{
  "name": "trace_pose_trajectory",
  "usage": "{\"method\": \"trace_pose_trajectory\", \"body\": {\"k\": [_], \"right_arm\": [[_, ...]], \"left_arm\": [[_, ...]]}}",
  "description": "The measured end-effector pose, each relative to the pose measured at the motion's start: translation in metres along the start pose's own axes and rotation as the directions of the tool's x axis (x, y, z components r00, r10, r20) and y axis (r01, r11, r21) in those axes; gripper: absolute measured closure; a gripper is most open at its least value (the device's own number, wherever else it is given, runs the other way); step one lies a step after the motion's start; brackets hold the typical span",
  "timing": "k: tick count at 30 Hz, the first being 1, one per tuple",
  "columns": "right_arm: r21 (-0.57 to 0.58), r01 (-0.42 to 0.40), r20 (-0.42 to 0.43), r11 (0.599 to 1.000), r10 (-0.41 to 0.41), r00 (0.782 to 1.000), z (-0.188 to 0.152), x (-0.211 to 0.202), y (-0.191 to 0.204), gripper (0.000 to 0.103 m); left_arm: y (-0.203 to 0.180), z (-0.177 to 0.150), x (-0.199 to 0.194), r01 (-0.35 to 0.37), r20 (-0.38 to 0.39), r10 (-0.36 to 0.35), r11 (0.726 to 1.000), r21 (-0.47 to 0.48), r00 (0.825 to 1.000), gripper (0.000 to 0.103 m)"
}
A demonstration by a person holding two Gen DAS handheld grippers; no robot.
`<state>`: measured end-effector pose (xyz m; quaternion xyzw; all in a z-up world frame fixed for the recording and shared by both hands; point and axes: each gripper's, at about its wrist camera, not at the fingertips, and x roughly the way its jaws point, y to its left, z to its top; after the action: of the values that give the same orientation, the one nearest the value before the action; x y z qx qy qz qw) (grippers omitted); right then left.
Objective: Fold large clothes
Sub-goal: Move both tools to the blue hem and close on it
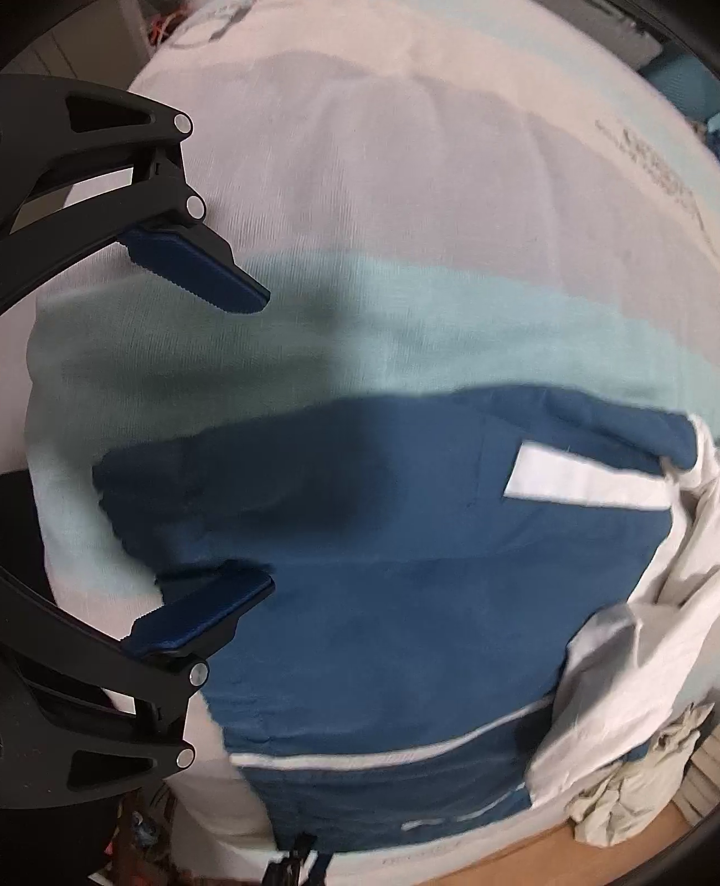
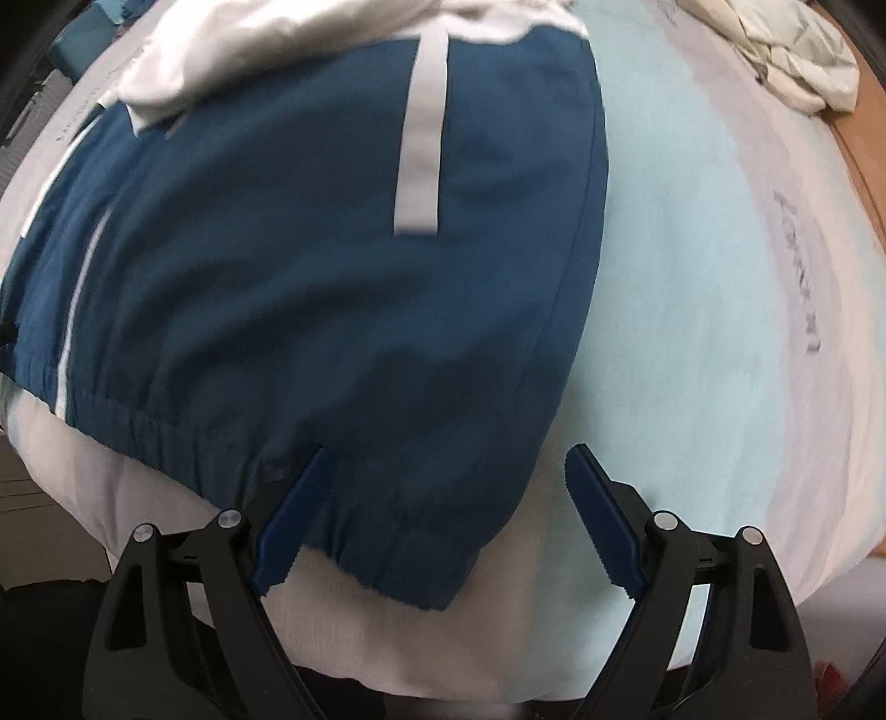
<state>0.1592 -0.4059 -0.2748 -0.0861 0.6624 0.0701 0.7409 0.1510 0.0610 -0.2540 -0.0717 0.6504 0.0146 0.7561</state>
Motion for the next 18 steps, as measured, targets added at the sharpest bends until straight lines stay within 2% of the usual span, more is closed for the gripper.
{"method": "trace_pose_trajectory", "body": {"k": [4,9,11,16,18], "right_arm": [[0.051,-0.013,-0.015,0.999,0.014,1.0,-0.009,0.005,-0.005,0.021],[0.127,-0.074,-0.032,0.989,0.078,0.996,-0.014,0.005,-0.011,0.021],[0.127,-0.108,-0.037,0.986,0.114,0.993,-0.016,0.005,-0.01,0.021],[0.15,-0.119,-0.042,0.981,0.126,0.991,-0.022,0.006,-0.012,0.022],[0.168,-0.13,-0.036,0.977,0.137,0.99,-0.021,0.006,-0.017,0.025]], "left_arm": [[-0.011,-0.002,0.0,0.037,-0.007,-0.037,0.998,0.043,0.999,0.012],[-0.022,-0.004,0.012,0.108,-0.062,-0.106,0.993,0.038,0.992,0.012],[-0.026,-0.003,0.018,0.105,-0.076,-0.102,0.993,0.046,0.992,0.013],[-0.03,-0.005,0.023,0.103,-0.072,-0.101,0.995,0.012,0.992,0.012],[-0.03,-0.003,0.021,0.107,-0.075,-0.106,0.994,0.013,0.992,0.014]]}}
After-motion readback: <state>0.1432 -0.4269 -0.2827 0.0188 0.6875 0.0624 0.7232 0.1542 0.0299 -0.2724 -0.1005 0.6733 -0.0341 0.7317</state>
